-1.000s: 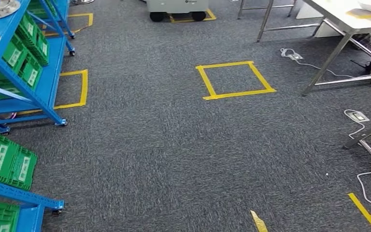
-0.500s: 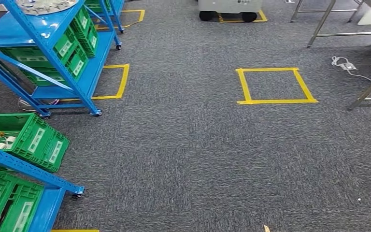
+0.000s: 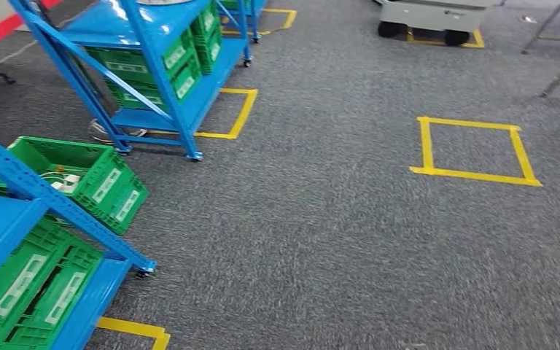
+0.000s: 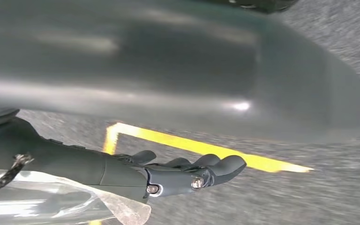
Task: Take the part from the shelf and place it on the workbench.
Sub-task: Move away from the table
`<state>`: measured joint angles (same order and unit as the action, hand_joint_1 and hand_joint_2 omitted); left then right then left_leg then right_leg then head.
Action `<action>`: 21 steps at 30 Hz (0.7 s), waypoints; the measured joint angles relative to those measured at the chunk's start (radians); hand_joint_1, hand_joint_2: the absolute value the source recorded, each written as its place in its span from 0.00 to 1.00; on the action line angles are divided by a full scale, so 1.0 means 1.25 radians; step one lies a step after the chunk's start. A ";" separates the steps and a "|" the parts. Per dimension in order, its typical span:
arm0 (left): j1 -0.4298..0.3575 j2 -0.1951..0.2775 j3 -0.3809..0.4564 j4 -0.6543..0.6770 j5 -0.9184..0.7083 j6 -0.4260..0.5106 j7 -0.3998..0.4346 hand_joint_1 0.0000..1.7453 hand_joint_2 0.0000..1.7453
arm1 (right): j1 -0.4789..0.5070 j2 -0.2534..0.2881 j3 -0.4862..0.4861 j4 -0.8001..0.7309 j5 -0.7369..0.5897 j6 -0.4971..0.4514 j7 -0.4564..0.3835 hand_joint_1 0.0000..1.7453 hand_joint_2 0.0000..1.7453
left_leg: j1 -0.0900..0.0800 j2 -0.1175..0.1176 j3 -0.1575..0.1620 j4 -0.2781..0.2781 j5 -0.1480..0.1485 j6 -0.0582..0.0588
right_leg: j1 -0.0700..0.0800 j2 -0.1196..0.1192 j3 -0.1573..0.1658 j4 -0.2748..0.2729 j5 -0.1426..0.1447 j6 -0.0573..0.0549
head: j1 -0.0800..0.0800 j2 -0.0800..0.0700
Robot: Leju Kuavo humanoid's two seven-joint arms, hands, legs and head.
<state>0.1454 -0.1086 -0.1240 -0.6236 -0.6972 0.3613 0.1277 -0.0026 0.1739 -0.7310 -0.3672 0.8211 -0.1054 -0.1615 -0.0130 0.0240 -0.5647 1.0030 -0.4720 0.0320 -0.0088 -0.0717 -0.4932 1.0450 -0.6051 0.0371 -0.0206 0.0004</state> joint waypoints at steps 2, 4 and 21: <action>-0.004 0.000 -0.005 0.002 0.002 0.001 0.000 0.00 0.00 | 0.002 -0.002 0.000 0.003 0.000 -0.001 0.000 0.00 0.00 | 0.002 -0.020 0.001 -0.001 0.001 0.004 | -0.003 0.047 -0.055 0.102 -0.049 0.003 | 0.003 0.000; -0.005 0.000 -0.008 0.004 0.003 0.001 0.000 0.00 0.00 | 0.005 -0.004 0.000 0.006 0.000 -0.001 0.000 0.00 0.00 | 0.003 -0.044 0.002 -0.001 0.000 0.005 | -0.003 0.056 -0.110 0.186 -0.067 0.005 | 0.004 0.000; -0.006 0.005 -0.022 0.012 0.019 0.004 0.000 0.00 0.00 | 0.006 -0.008 -0.001 0.013 -0.001 -0.003 -0.003 0.00 0.00 | 0.007 -0.022 -0.097 0.221 -0.092 -0.032 | 0.001 0.007 -0.032 -0.020 0.060 -0.034 | -0.003 0.000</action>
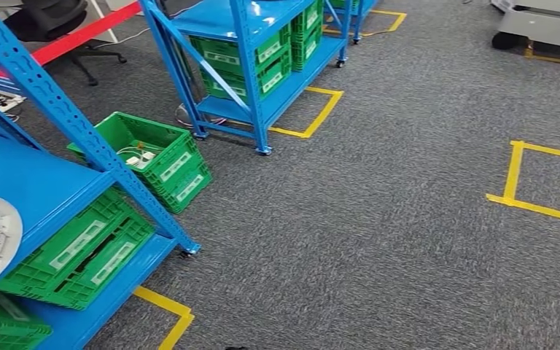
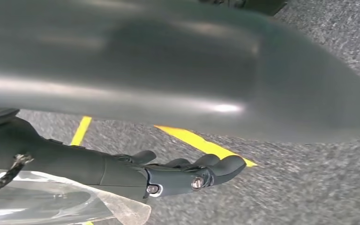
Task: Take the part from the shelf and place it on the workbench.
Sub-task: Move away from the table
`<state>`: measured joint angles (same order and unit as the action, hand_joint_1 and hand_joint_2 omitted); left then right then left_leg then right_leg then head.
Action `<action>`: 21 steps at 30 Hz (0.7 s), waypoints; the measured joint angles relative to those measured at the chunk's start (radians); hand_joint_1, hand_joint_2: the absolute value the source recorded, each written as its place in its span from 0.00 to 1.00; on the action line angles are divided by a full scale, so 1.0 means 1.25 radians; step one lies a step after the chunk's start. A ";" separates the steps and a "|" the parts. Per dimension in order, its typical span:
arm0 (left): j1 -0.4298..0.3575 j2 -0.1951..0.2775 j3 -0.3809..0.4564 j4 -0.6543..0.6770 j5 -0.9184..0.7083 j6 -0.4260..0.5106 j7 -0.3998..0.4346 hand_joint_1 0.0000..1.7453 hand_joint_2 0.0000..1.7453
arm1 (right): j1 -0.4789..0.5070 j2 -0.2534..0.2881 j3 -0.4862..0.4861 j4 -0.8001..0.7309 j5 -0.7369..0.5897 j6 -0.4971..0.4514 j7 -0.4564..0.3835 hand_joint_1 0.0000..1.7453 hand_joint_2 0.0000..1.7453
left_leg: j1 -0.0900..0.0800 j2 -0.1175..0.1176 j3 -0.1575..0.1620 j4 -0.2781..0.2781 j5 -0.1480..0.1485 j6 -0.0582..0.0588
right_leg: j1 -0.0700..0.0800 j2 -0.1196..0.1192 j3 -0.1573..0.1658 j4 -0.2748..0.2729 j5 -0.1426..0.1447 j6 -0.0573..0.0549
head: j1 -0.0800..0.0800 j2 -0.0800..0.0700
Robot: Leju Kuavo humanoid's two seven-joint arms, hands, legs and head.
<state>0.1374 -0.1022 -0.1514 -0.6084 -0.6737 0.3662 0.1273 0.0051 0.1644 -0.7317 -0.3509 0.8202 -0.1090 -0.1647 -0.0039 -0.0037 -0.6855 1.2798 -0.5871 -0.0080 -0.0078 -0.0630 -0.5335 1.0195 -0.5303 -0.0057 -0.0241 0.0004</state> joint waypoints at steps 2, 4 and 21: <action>0.000 0.001 -0.001 0.001 0.002 0.001 0.000 0.00 0.00 | -0.002 0.000 0.000 0.000 0.000 0.000 0.000 0.00 0.00 | -0.008 0.033 0.055 -0.108 0.056 0.013 | 0.003 -0.019 0.006 0.000 -0.005 0.001 | 0.000 0.000; -0.003 0.002 -0.003 0.001 0.004 0.002 0.000 0.00 0.00 | -0.002 0.000 0.000 0.001 0.000 0.000 -0.001 0.00 0.00 | -0.020 0.076 0.093 -0.191 0.078 0.025 | 0.007 -0.038 0.011 0.000 -0.011 0.006 | -0.001 0.000; -0.010 0.003 -0.018 0.011 0.016 0.007 0.000 0.00 0.00 | -0.003 -0.002 0.003 0.006 -0.001 -0.002 -0.008 0.00 0.00 | -0.005 -0.095 0.103 -0.213 0.084 0.017 | -0.014 0.117 -0.004 0.001 0.003 0.035 | 0.010 0.000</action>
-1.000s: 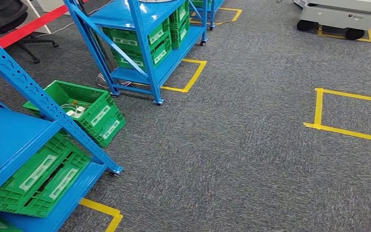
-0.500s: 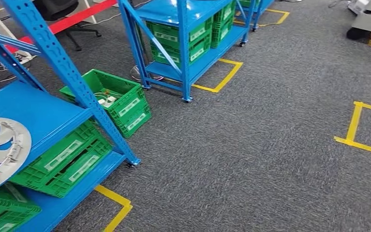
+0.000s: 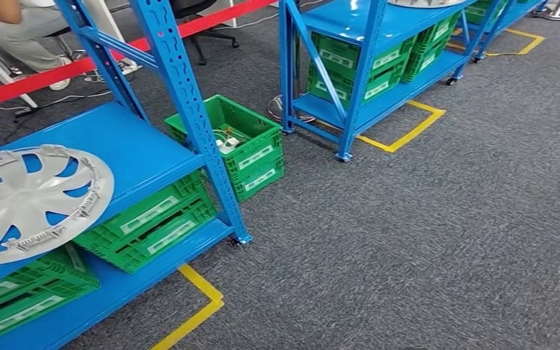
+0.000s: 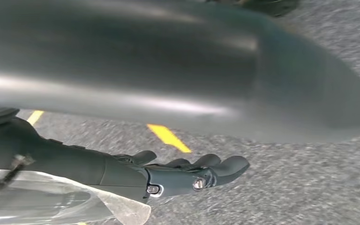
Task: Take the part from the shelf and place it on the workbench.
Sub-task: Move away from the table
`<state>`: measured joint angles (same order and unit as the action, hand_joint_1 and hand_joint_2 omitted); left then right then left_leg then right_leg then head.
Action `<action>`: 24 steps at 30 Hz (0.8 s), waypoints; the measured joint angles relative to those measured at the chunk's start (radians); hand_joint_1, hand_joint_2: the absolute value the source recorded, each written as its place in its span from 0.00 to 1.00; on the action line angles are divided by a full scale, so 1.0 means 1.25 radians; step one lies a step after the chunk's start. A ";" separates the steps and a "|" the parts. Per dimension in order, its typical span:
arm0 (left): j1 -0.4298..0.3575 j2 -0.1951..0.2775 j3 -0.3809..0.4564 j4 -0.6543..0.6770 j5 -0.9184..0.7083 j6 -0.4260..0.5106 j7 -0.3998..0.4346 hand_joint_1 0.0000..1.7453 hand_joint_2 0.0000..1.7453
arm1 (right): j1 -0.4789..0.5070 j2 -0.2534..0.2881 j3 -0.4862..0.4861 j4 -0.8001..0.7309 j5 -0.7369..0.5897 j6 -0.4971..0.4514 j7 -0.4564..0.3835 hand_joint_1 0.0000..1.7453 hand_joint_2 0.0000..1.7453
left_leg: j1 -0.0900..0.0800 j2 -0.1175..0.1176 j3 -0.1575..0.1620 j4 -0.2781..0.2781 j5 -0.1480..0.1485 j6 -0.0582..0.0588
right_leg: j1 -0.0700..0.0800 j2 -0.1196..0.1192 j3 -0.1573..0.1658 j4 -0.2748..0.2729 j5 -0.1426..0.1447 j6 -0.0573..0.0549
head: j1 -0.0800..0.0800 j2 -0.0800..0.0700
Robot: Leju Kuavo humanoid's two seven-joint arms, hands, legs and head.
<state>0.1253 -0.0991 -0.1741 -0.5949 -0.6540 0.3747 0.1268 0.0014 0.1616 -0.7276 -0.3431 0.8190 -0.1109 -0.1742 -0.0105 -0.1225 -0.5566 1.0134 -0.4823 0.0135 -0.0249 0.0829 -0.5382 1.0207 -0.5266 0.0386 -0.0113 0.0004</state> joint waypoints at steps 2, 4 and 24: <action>0.002 0.001 0.000 0.001 0.001 0.001 0.000 0.00 0.00 | 0.000 0.000 0.000 0.000 0.000 0.000 0.000 0.00 0.00 | 0.002 -0.003 -0.006 0.004 -0.002 -0.008 | 0.000 -0.019 0.003 -0.001 0.002 -0.012 | -0.001 0.000; 0.001 0.003 -0.001 0.002 0.001 0.001 0.000 0.00 0.00 | -0.001 -0.001 0.000 0.000 0.000 0.000 -0.002 0.00 0.00 | 0.002 0.036 -0.029 0.052 -0.032 -0.015 | 0.000 -0.041 0.005 -0.004 0.003 -0.023 | -0.007 0.000; 0.002 0.004 -0.009 0.006 0.017 0.002 -0.002 0.00 0.00 | 0.000 -0.001 0.004 0.002 0.003 -0.001 -0.008 0.00 0.00 | 0.000 0.067 0.003 -0.015 0.010 0.021 | 0.009 -0.067 -0.091 0.215 -0.106 0.007 | -0.003 0.000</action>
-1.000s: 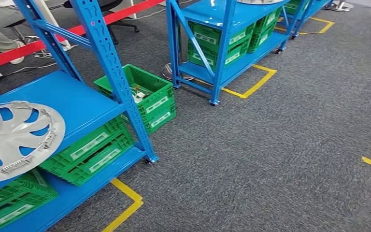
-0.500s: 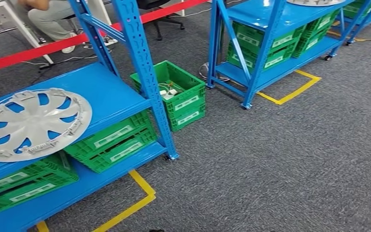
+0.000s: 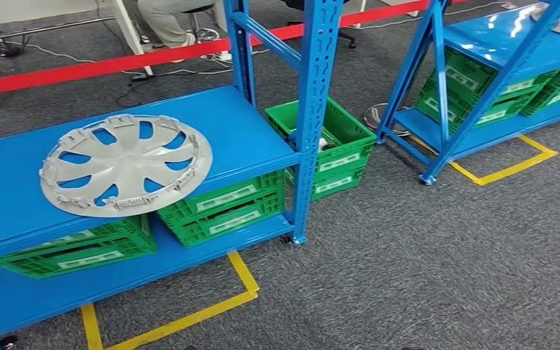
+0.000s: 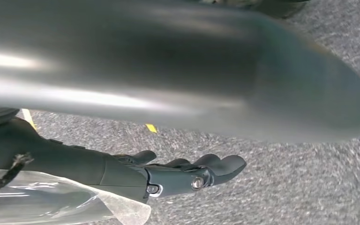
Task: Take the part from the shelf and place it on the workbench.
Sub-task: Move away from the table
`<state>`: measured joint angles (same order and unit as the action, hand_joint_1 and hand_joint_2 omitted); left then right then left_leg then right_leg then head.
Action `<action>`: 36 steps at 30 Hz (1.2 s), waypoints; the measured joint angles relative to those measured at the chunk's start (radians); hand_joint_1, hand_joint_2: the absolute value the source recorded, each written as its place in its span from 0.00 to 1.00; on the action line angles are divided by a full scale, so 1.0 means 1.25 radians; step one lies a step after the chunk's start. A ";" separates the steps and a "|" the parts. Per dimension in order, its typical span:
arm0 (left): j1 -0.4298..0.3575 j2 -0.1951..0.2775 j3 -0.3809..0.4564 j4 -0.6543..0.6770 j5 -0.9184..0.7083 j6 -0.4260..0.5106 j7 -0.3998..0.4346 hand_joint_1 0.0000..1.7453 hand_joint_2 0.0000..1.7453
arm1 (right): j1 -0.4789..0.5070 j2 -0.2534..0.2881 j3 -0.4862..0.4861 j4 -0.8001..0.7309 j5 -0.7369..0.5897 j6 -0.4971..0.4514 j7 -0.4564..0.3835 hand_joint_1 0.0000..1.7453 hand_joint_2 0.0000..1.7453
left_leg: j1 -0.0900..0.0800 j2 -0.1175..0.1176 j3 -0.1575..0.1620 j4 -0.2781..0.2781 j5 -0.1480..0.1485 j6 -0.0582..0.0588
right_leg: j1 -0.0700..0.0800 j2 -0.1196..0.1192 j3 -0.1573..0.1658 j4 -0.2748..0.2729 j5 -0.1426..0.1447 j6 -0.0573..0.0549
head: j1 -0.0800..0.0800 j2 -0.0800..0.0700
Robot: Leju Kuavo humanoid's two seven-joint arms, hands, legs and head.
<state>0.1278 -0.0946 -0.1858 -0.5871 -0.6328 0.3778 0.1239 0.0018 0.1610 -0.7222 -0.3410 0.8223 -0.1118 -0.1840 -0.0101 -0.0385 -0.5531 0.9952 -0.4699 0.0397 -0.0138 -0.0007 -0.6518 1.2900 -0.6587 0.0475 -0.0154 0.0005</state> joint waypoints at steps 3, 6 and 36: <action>0.002 0.000 0.000 0.000 0.017 -0.016 -0.009 0.00 0.00 | 0.000 0.000 0.005 0.001 0.005 0.000 -0.010 0.00 0.00 | 0.001 -0.033 0.007 0.004 -0.006 -0.009 | -0.006 0.029 0.044 -0.137 0.095 0.002 | 0.001 0.000; 0.001 0.001 0.000 0.001 0.028 -0.024 -0.018 0.00 0.00 | -0.001 0.000 0.011 0.003 0.009 0.000 -0.016 0.00 0.00 | 0.002 -0.060 0.000 0.010 -0.009 -0.022 | -0.009 0.064 0.081 -0.214 0.115 -0.008 | 0.001 0.000; 0.000 0.002 -0.003 0.011 0.068 -0.020 -0.036 0.00 0.00 | 0.001 -0.002 0.031 0.012 -0.004 0.000 -0.026 0.00 0.00 | 0.001 -0.047 -0.002 0.012 -0.007 -0.018 | -0.005 0.047 0.071 -0.212 0.120 -0.015 | -0.002 0.000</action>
<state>0.1274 -0.0920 -0.1896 -0.5736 -0.5478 0.3532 0.0790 0.0035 0.1587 -0.6835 -0.3264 0.8174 -0.1113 -0.2171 -0.0085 -0.0970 -0.5558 1.0108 -0.4790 0.0166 -0.0197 0.0584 -0.5634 1.0256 -0.5082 0.0291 -0.0185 0.0005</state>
